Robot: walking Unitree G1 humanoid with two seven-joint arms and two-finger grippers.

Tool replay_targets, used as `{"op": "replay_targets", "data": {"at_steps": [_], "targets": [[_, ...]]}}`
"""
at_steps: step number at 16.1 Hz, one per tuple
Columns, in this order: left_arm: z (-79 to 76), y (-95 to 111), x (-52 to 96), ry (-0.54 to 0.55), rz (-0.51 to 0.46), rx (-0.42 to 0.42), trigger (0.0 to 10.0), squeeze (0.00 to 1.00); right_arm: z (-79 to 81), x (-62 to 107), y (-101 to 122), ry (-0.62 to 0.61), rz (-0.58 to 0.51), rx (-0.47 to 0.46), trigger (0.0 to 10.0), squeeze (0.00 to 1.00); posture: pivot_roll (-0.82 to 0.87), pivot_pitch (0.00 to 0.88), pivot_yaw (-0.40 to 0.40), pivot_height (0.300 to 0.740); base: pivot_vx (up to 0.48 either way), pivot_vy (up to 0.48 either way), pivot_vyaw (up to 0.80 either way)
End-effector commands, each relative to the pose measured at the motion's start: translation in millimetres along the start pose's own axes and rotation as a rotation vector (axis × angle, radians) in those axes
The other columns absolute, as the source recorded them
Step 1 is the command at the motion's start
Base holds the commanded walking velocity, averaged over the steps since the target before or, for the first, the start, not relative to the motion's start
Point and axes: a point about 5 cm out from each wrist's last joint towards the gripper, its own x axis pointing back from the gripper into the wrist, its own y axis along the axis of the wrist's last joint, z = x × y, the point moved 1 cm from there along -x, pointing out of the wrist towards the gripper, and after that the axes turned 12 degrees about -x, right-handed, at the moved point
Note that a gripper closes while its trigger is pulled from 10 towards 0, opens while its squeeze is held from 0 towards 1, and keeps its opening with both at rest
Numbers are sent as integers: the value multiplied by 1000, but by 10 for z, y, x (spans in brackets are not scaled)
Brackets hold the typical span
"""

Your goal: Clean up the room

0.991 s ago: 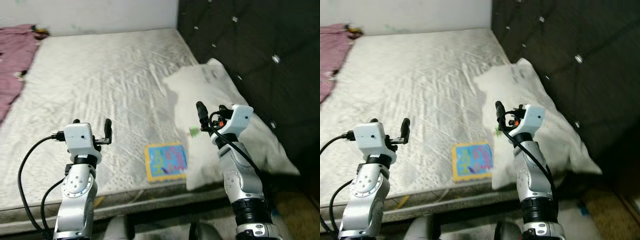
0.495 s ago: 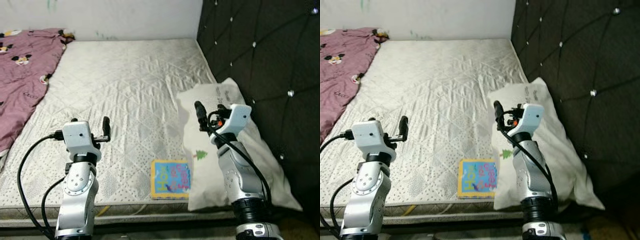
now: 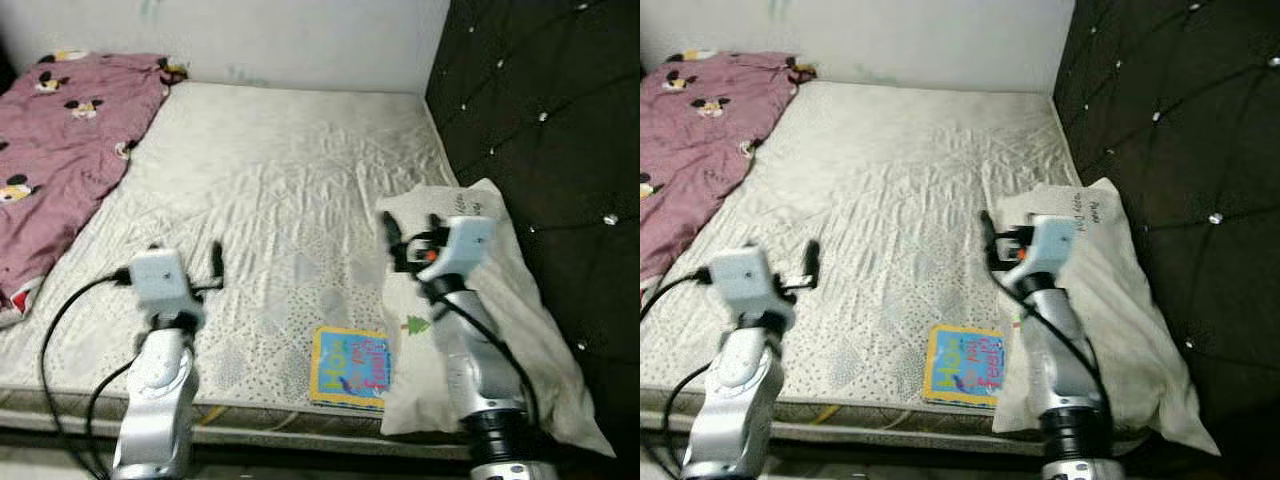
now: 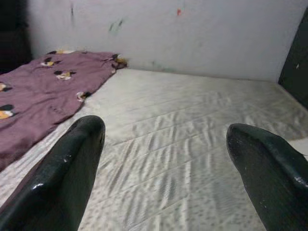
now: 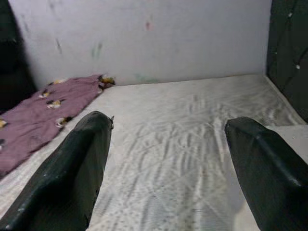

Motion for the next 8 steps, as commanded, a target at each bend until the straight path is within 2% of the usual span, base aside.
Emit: {"op": "replay_targets", "data": {"at_steps": [1,3,8], "targets": [[-45,28,2,-19,-7,0,10000,0,-56,0,65,-26,-13,18,10000,0,-30,20,-5,740,0,0,0],[-24,26,9,-16,-4,0,10000,0,-16,15,95,20,-34,51,10000,0,-28,36,-7,740,0,0,0],[-21,15,30,-9,6,25,10000,0,-39,20,77,-26,-25,35,10000,0,-29,54,-15,740,0,0,0]]}}
